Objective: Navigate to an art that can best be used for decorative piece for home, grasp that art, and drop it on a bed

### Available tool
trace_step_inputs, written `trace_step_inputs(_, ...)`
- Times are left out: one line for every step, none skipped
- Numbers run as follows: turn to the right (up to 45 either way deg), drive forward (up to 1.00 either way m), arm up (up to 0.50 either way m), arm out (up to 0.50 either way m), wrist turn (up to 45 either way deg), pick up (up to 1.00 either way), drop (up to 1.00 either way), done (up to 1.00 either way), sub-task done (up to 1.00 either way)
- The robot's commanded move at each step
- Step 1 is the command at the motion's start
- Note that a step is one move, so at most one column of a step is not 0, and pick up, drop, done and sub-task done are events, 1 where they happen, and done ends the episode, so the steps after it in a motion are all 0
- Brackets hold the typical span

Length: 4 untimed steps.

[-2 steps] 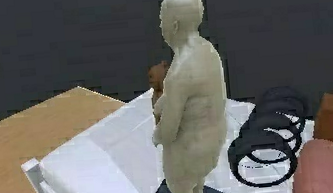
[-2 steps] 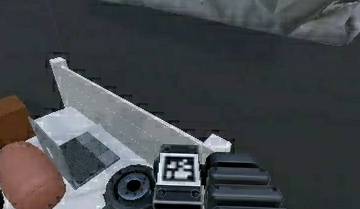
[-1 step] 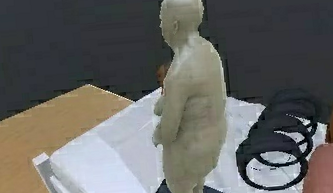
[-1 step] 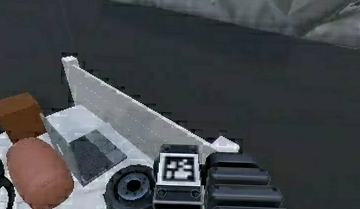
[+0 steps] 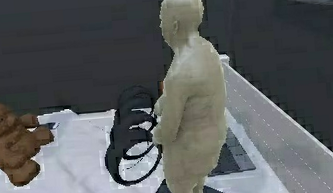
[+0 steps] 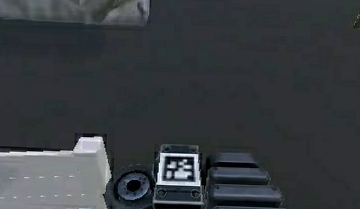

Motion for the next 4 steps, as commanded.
trace_step_inputs(45.0, 0.00, 0.00, 0.00, 0.0, 0.00, 0.00, 0.00, 0.00)
trace_step_inputs(27.0, 0.00, 0.00, 0.00, 0.0, 0.00, 0.00, 0.00, 0.00)
trace_step_inputs(0.0, 0.05, 0.00, 0.00, 0.0, 0.00, 0.00, 0.00, 0.00)
trace_step_inputs(-45.0, 0.00, 0.00, 0.00, 0.0, 0.00, 0.00, 0.00, 0.00)
